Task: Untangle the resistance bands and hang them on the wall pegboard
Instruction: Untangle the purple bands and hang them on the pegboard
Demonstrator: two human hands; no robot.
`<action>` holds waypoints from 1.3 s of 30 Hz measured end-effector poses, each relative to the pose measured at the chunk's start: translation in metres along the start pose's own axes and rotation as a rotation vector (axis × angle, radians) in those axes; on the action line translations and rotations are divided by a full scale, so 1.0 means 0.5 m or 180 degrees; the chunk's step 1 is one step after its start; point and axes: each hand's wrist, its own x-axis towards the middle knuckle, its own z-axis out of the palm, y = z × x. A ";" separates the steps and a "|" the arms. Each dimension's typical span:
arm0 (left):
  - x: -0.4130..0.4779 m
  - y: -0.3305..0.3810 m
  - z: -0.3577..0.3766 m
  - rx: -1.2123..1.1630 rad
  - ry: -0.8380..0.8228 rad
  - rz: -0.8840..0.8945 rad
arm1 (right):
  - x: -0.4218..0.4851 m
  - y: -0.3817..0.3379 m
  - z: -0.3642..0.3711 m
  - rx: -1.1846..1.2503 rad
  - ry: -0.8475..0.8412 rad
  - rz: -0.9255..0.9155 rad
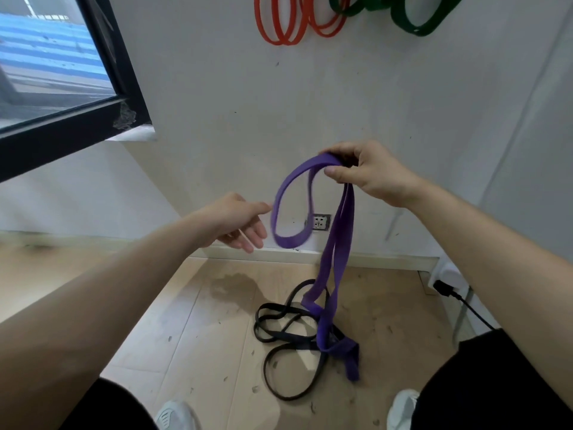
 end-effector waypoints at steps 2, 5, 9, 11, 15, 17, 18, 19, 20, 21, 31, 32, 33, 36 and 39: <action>0.008 -0.002 0.005 -0.0102 0.0107 0.0379 | -0.004 0.009 0.002 -0.0089 -0.0046 0.0083; 0.018 -0.006 0.022 0.0186 0.0313 0.0978 | -0.010 0.016 0.009 -0.0190 -0.0137 0.0164; 0.024 -0.002 0.038 0.0460 0.0591 0.1581 | -0.017 0.008 0.013 -0.0240 -0.0278 0.0140; 0.031 -0.003 0.042 0.0441 0.0676 0.1796 | -0.019 0.000 0.018 -0.0330 -0.0385 0.0070; 0.030 0.001 0.053 0.0468 0.0756 0.2191 | -0.022 -0.015 0.036 -0.0358 -0.0581 -0.0034; 0.029 0.003 0.059 0.0480 0.0702 0.2325 | -0.022 -0.019 0.045 -0.0253 -0.0550 -0.0095; 0.028 0.004 0.059 0.0474 0.0677 0.2350 | -0.021 -0.020 0.050 -0.0195 -0.0526 -0.0115; 0.028 0.003 0.058 0.0406 0.0647 0.2362 | -0.022 -0.021 0.053 -0.0132 -0.0514 -0.0119; 0.027 0.002 0.056 0.0283 0.0624 0.2357 | -0.022 -0.019 0.056 -0.0063 -0.0505 -0.0101; 0.026 0.001 0.052 0.0140 0.0614 0.2336 | -0.022 -0.016 0.057 0.0007 -0.0506 -0.0055; -0.018 0.011 0.035 -0.0003 0.0530 0.2472 | -0.048 0.068 0.133 0.0168 -0.1113 0.0638; -0.021 0.014 0.031 -0.0123 0.0607 0.2454 | -0.052 0.082 0.145 0.0045 -0.1181 0.0685; -0.024 0.016 0.024 -0.0315 0.0694 0.2418 | -0.057 0.095 0.156 -0.0036 -0.1252 0.0737; -0.026 0.020 -0.003 -0.0840 0.0916 0.2392 | -0.061 0.112 0.173 0.0072 -0.1298 0.0941; -0.027 0.011 -0.030 -0.1109 0.0984 0.2287 | -0.057 0.105 0.168 0.0471 -0.1169 0.0991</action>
